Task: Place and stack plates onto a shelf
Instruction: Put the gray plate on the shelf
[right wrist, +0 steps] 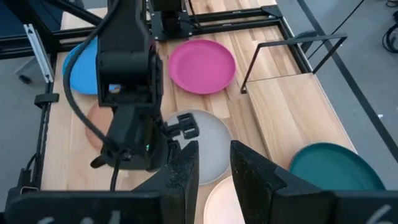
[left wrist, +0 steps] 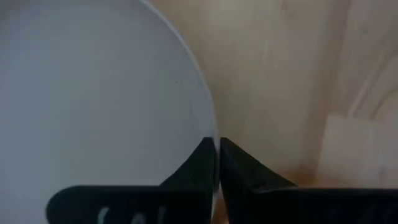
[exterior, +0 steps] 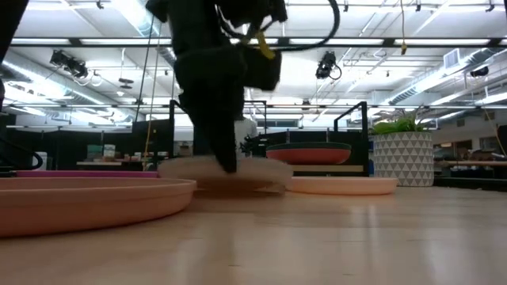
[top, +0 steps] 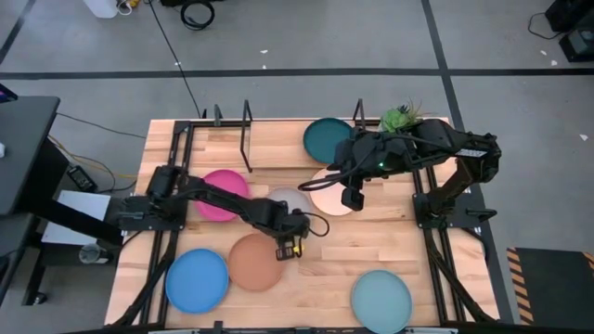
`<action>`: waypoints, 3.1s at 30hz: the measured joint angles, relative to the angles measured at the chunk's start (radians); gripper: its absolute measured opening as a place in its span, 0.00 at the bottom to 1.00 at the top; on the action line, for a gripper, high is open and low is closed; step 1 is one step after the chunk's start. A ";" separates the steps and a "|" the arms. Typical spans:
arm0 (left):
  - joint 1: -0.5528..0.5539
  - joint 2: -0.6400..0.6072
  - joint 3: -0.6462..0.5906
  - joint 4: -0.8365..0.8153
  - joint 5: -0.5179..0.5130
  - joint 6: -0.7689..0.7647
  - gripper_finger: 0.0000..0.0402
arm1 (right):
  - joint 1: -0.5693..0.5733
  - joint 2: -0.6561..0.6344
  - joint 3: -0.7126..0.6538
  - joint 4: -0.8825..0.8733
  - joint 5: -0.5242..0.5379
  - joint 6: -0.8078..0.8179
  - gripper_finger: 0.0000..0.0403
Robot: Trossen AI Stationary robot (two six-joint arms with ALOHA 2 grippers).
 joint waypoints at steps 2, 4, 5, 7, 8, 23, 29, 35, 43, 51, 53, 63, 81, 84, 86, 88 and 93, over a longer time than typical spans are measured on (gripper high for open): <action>0.009 -0.035 0.022 -0.054 0.007 0.018 0.05 | 0.000 0.000 0.000 0.002 0.000 0.008 0.24; 0.022 -0.083 0.039 -0.083 0.038 0.035 0.04 | 0.000 0.000 0.000 0.002 0.000 0.017 0.24; 0.030 -0.110 0.046 -0.102 0.062 0.037 0.04 | 0.000 0.000 0.000 0.001 0.000 0.020 0.24; 0.052 -0.164 0.055 -0.095 0.137 0.036 0.04 | 0.000 0.000 0.000 -0.002 0.000 0.022 0.24; 0.064 -0.191 0.055 -0.093 0.171 0.031 0.04 | 0.000 0.000 0.000 -0.002 0.000 0.022 0.24; 0.289 -0.361 0.046 -0.027 -0.129 0.143 0.04 | -0.003 0.000 0.000 0.012 0.037 0.025 0.24; 0.423 -0.288 -0.017 -0.027 -0.139 0.240 0.04 | -0.003 0.000 0.000 0.014 0.039 0.071 0.24; 0.504 -0.226 -0.040 0.003 -0.140 0.328 0.04 | -0.003 0.000 0.000 0.014 0.053 0.110 0.24; 0.540 -0.138 -0.040 0.025 -0.113 0.329 0.08 | -0.003 0.000 0.000 0.038 0.078 0.149 0.24; 0.523 -0.126 -0.040 0.030 -0.106 0.296 0.20 | -0.003 0.001 0.000 0.052 0.079 0.150 0.24; 0.520 -0.152 -0.035 0.029 -0.092 0.295 0.25 | -0.005 0.001 0.000 0.052 0.083 0.149 0.24; 0.479 -0.279 -0.027 -0.105 -0.093 0.269 0.29 | -0.011 0.001 0.000 0.053 0.091 0.117 0.24; 0.518 -0.106 -0.104 0.226 -0.193 0.142 0.28 | 0.012 0.001 0.000 0.116 0.078 0.114 0.24; 0.511 -0.085 -0.104 0.249 -0.207 0.140 0.28 | 0.018 0.001 0.000 0.118 0.074 0.124 0.24; 0.507 -0.072 -0.104 0.275 -0.216 0.129 0.28 | 0.022 0.001 0.000 0.119 0.073 0.127 0.24; 0.507 -0.063 -0.104 0.294 -0.215 0.116 0.28 | 0.027 0.001 0.000 0.119 0.072 0.127 0.24; 0.512 -0.063 -0.104 0.374 -0.195 0.076 0.28 | 0.031 0.001 0.000 0.119 0.072 0.127 0.24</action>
